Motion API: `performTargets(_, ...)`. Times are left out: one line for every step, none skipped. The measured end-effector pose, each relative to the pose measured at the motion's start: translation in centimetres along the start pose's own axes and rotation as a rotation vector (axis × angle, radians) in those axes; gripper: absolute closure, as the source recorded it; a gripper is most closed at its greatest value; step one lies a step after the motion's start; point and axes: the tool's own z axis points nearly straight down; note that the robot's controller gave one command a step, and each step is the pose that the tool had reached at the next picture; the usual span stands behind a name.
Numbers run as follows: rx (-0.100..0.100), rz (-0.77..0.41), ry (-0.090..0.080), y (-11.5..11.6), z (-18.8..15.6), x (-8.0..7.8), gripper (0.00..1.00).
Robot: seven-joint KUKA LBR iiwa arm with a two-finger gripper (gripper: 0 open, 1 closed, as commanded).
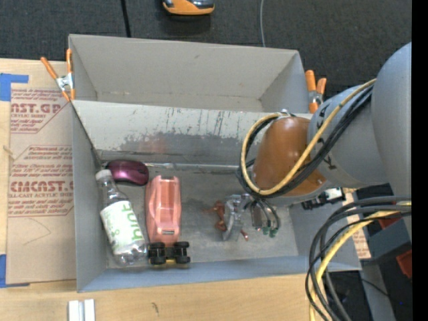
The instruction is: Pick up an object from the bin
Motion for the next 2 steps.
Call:
performTargets(0.001,0.000,0.009,0.0,-0.8,0.2,1.00)
performTargets(0.001,0.000,0.011,0.0,-2.2,0.2,1.00)
